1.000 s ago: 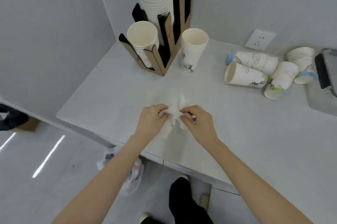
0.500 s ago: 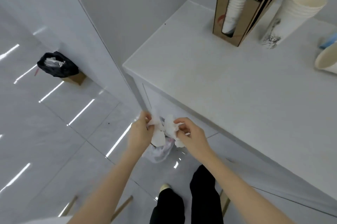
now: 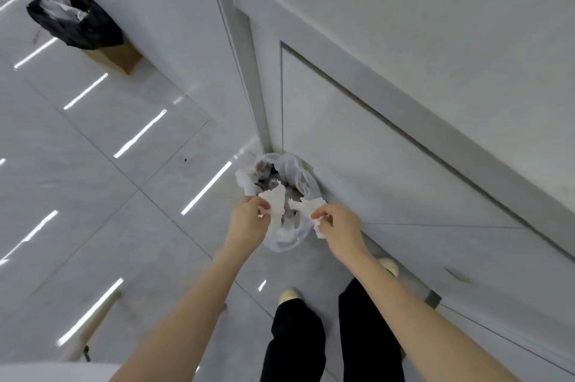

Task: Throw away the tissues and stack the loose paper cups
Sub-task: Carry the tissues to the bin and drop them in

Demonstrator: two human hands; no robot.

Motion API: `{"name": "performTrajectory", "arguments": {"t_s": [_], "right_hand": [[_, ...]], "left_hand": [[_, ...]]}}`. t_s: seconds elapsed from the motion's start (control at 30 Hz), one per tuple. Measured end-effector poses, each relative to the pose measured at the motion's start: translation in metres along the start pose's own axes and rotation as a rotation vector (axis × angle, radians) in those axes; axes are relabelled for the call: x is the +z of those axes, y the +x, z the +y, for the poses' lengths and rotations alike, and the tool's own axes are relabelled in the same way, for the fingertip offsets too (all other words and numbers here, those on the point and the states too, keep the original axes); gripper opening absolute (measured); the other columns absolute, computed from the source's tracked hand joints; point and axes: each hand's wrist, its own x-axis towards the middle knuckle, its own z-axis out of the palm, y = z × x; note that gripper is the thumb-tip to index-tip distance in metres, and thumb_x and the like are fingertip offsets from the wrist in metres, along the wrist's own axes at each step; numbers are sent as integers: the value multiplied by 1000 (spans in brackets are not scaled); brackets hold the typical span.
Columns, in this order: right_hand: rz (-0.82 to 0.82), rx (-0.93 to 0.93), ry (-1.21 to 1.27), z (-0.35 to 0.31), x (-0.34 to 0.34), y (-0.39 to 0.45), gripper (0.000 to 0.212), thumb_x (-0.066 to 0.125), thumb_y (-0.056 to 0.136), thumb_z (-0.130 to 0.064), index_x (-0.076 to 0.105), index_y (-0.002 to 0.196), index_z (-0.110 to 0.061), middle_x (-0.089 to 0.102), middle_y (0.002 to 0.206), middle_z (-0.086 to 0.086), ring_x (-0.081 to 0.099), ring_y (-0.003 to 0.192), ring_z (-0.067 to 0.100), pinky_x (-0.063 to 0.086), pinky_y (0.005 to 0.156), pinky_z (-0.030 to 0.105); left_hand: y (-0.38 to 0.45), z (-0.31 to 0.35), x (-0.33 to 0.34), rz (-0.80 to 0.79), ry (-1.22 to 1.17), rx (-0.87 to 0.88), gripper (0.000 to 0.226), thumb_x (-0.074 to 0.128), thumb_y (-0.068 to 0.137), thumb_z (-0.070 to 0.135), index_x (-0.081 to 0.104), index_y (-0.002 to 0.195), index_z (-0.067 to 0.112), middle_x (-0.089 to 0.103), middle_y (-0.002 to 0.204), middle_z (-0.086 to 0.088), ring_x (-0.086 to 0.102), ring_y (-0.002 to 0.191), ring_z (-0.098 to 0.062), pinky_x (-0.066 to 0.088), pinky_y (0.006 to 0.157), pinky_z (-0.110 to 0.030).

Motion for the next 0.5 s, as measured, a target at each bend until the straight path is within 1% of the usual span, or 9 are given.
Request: {"name": "performTrajectory", "arguments": {"t_s": [0.07, 0.13, 0.2, 0.23, 0.3, 0.37, 0.4, 0.43, 0.5], "right_hand": [[-28, 12, -10, 11, 14, 17, 29, 41, 83, 7, 67, 87, -5, 62, 93, 8, 58, 86, 21, 43, 74, 25], [-68, 22, -4, 21, 25, 33, 29, 41, 84, 7, 66, 93, -5, 64, 105, 12, 60, 95, 24, 45, 80, 27], [-149, -1, -3, 27, 34, 43, 33, 40, 88, 4, 58, 113, -8, 58, 122, 12, 58, 107, 26, 45, 88, 30], [-202, -9, 0, 29, 36, 47, 39, 38, 90, 3, 51, 124, -12, 53, 131, 10, 56, 112, 26, 44, 93, 31], [-288, -12, 3, 30, 37, 50, 50, 33, 91, 3, 36, 137, -17, 42, 142, 7, 53, 119, 24, 41, 95, 29], [-329, 12, 2, 29, 35, 49, 54, 30, 91, 4, 30, 140, -19, 39, 145, 6, 53, 119, 23, 40, 90, 25], [-334, 22, -2, 28, 34, 48, 54, 30, 91, 3, 30, 140, -20, 40, 144, 7, 53, 119, 24, 40, 87, 26], [-330, 27, -4, 25, 32, 47, 54, 31, 91, 2, 31, 139, -20, 41, 144, 7, 52, 119, 24, 40, 87, 27], [-324, 25, 12, 17, 27, 43, 51, 33, 91, -1, 33, 138, -21, 44, 142, 7, 51, 120, 25, 41, 92, 31]], "left_hand": [[16, -10, 12, -43, 0, -19, 24, 51, 83, 4, 59, 105, 2, 51, 124, -14, 58, 103, -28, 39, 79, -25], [30, -18, 22, -86, -3, -30, 31, 52, 83, 8, 55, 113, 6, 47, 131, -12, 54, 111, -26, 41, 86, -27], [40, -24, 30, -150, -8, -29, 43, 51, 84, 13, 45, 127, 12, 39, 142, -8, 47, 123, -25, 40, 101, -35], [44, -27, 33, -185, 6, -22, 49, 51, 84, 15, 39, 132, 15, 34, 147, -5, 40, 130, -24, 37, 107, -40], [46, -31, 33, -233, 39, -14, 56, 50, 85, 18, 30, 138, 19, 27, 152, -4, 30, 137, -23, 31, 112, -45], [42, -31, 30, -253, 43, -31, 58, 50, 85, 19, 28, 139, 19, 27, 152, -5, 30, 137, -26, 29, 112, -46], [38, -30, 28, -257, 37, -42, 58, 49, 85, 18, 27, 139, 19, 28, 152, -6, 31, 136, -27, 29, 112, -46], [34, -26, 25, -257, 35, -48, 58, 49, 86, 18, 27, 139, 18, 29, 151, -6, 33, 135, -28, 30, 112, -44], [28, -18, 19, -252, 32, -38, 58, 48, 86, 16, 26, 140, 17, 31, 150, -7, 33, 134, -27, 30, 110, -38]]}}
